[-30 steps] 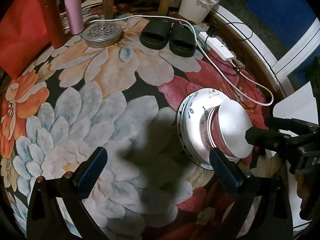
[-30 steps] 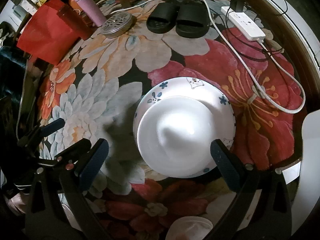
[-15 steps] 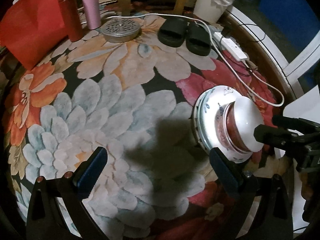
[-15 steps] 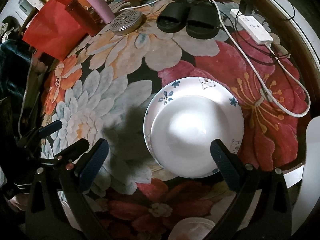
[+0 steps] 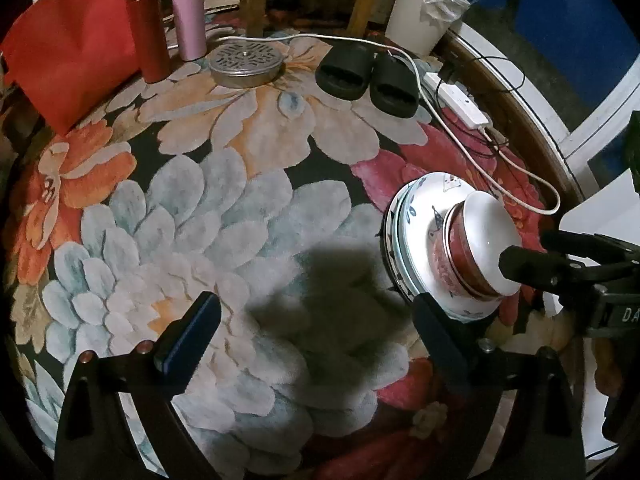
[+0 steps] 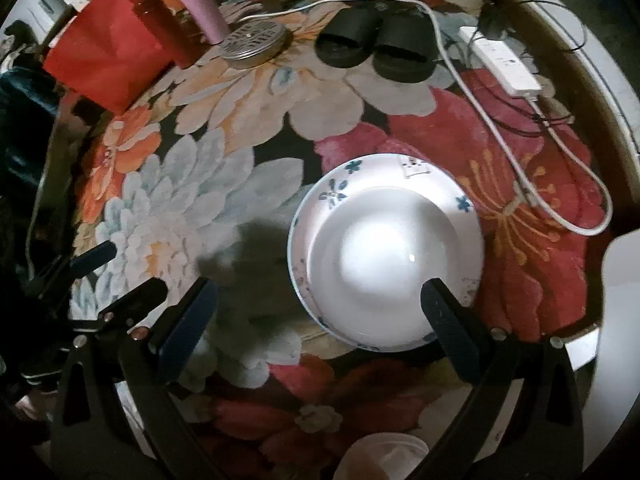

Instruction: Organize plates and bowls

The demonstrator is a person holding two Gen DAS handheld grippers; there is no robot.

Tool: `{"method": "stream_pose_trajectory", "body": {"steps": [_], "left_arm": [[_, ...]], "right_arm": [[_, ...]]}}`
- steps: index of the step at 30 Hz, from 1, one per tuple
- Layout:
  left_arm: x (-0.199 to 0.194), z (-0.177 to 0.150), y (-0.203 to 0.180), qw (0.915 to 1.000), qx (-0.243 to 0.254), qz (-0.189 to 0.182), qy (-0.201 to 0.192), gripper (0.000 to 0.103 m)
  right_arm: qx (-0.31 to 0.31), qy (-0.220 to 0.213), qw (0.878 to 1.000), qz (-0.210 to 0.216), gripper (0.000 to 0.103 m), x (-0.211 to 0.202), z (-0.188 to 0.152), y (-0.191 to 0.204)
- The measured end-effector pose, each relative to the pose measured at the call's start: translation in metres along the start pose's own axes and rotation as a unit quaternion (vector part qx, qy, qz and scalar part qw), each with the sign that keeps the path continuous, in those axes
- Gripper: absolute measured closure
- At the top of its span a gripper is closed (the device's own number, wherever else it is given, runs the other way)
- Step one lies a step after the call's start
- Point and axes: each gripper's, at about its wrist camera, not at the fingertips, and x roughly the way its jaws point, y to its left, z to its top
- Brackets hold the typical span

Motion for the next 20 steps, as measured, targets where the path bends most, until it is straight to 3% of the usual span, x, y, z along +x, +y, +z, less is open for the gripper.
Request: {"method": "stream_pose_trajectory", "body": {"steps": [7, 13, 20], "left_arm": [[0.003, -0.007, 0.003, 0.9999, 0.004, -0.006, 0.007, 0.006], [0.002, -0.009, 0.003, 0.9999, 0.010, -0.008, 0.008, 0.006], [-0.002, -0.008, 0.005, 0.9999, 0.016, 0.002, -0.003, 0.006]], "right_arm": [[-0.009, 0.020, 1.000, -0.006, 0.001, 0.004, -0.003, 0.008], [-0.012, 0.040, 0.999, 0.025, 0.001, 0.008, -0.006, 0.015], [-0.016, 0.032, 0.999, 0.032, 0.001, 0.007, -0.009, 0.020]]}}
